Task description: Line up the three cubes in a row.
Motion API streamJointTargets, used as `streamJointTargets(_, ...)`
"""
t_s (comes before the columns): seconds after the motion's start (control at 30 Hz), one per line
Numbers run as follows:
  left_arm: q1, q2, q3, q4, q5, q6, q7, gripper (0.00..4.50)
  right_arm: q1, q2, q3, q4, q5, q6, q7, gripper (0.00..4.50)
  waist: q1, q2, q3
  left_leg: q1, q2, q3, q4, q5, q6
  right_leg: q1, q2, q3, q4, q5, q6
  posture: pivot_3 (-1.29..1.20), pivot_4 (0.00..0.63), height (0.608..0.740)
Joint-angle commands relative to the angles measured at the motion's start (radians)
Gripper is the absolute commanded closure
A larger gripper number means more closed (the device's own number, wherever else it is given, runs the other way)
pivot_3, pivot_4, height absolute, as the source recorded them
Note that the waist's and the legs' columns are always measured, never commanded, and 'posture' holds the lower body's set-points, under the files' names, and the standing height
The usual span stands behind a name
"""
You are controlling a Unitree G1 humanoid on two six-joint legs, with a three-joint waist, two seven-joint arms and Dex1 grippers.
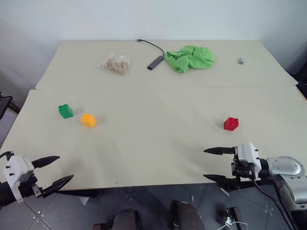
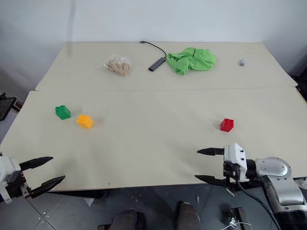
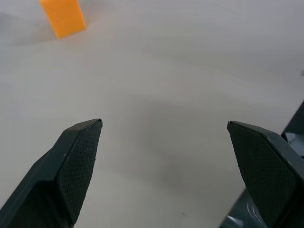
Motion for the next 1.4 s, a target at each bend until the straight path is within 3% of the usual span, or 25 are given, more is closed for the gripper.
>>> streamJointTargets(0.03, -0.004, -0.015, -0.001, -0.04, 0.01, -0.022, 0.021, 0.0, 0.024, 0.007, -0.049, -0.057, 0.028, -0.008, -0.033, 0.03, 0.002, 0.0, 0.0, 0.0, 0.0, 0.0, 0.0, 0.0, 0.0, 0.0, 0.0, 0.0, 0.0, 0.0, 0.0, 0.0, 0.15, 0.74)
streamJointTargets(0.13, -0.038, -0.034, -0.047, -0.026, 0.028, -0.027, 0.036, 0.0, 0.059, 0.03, -0.115, -0.075, 0.028, -0.022, -0.11, 0.03, 0.007, 0.0, 0.0, 0.001, 0.0, 0.001, 0.0, 0.0, 0.0, 0.0, 0.0, 0.001, 0.0, 0.0, 0.0, 0.0, 0.15, 0.74)
streamJointTargets(0.3, -0.139, -0.067, -0.173, -0.124, -0.076, 0.115, 0.045, 0.0, 0.246, -0.022, -0.347, -0.056, 0.023, 0.019, -0.166, 0.03, 0.027, 0.0, 0.0, 0.0, 0.0, 0.002, 0.0, -0.001, 0.0, 0.0, 0.0, 0.001, 0.0, 0.0, 0.0, 0.0, 0.15, 0.74)
streamJointTargets(0.4, -0.202, -0.106, -0.274, -0.181, -0.057, 0.122, 0.054, 0.0, 0.309, -0.019, -0.493, 0.011, 0.037, 0.013, -0.213, 0.03, 0.034, -0.001, 0.0, 0.001, -0.001, 0.003, 0.001, -0.001, 0.001, 0.001, 0.0, 0.001, -0.001, 0.0, 0.0, 0.0, 0.15, 0.74)
streamJointTargets(0.53, -0.289, -0.135, -0.464, -0.254, 0.001, 0.101, 0.024, 0.0, 0.34, -0.07, -0.562, 0.211, -0.038, -0.086, -0.175, 0.03, 0.023, -0.001, -0.002, 0.003, 0.0, 0.005, 0.0, -0.001, 0.001, 0.002, 0.001, 0.003, -0.001, 0.0, 0.0, 0.0, 0.15, 0.74)
streamJointTargets(0.67, -0.382, -0.175, -0.533, -0.222, 0.031, 0.08, 0.042, 0.0, 0.264, -0.106, -0.511, 0.338, -0.07, -0.135, -0.149, 0.03, 0.006, -0.001, -0.002, 0.004, 0.0, 0.007, 0.002, -0.001, 0.001, 0.002, 0.001, 0.006, -0.001, 0.0, 0.0, 0.0, 0.15, 0.74)
streamJointTargets(0.83, -0.452, -0.176, -0.561, -0.172, 0.026, 0.063, 0.0, 0.0, -0.065, -0.147, -0.337, 0.498, -0.132, -0.141, -0.127, 0.03, -0.032, 0.001, -0.001, 0.012, 0.001, 0.012, 0.0, -0.001, 0.001, 0.005, 0.003, 0.013, 0.001, 0.0, -0.001, 0.0, 0.15, 0.74)
streamJointTargets(1.07, -0.53, -0.219, -0.584, -0.178, 0.02, -0.015, -0.003, 0.0, -0.568, -0.131, -0.053, 0.801, -0.295, -0.151, -0.039, 0.03, -0.021, 0.004, 0.0, 0.015, 0.001, 0.015, 0.001, -0.001, 0.001, 0.004, 0.003, 0.015, 0.006, 0.0, -0.001, 0.0, 0.15, 0.74)
streamJointTargets(1.4, -0.486, -0.207, -0.595, -0.219, 0.02, 0.042, 0.035, 0.0, -0.843, -0.08, 0.109, 1.139, -0.438, -0.288, 0.024, 0.03, -0.022, 0.004, 0.001, 0.007, 0.002, 0.012, 0.001, -0.001, 0.0, 0.0, 0.003, 0.009, 0.003, 0.001, 0.0, 0.0, 0.15, 0.74)
